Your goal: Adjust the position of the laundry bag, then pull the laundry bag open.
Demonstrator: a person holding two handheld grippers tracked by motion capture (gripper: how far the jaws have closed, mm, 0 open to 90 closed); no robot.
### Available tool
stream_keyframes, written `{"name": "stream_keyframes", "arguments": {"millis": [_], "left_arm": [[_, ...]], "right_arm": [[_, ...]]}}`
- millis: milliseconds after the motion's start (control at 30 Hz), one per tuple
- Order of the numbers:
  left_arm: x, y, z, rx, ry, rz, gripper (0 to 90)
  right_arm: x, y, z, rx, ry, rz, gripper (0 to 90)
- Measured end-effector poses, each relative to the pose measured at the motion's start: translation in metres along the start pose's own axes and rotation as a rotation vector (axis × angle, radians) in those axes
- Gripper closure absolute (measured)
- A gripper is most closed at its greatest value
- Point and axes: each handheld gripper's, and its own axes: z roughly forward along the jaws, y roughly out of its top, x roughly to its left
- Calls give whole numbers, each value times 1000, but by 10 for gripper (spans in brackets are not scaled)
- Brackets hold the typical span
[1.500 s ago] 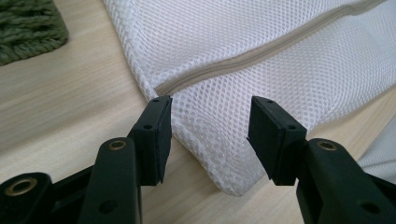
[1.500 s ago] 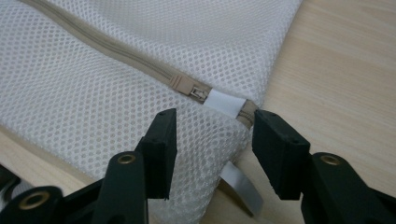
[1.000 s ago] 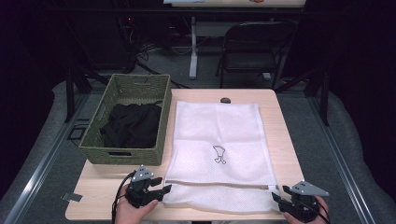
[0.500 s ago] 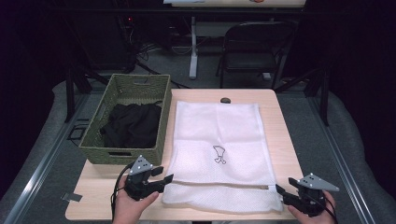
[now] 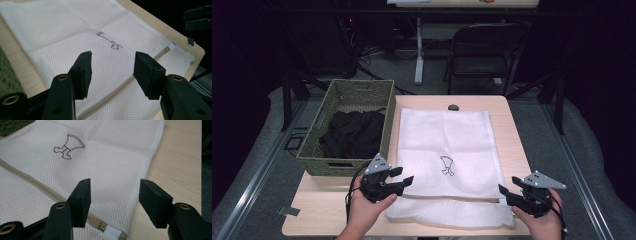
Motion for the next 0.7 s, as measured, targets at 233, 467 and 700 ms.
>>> {"name": "stream_keyframes", "arguments": {"millis": [233, 467, 700], "left_arm": [[-11, 12, 19, -7, -27, 17, 534], [-21, 18, 42, 17, -17, 51, 551], [-27, 20, 57, 61, -79, 26, 590]], "right_arm": [[4, 10, 9, -30, 19, 6, 447], [1, 3, 22, 24, 26, -9, 528], [-4, -6, 28, 50, 1, 0, 534]]}}
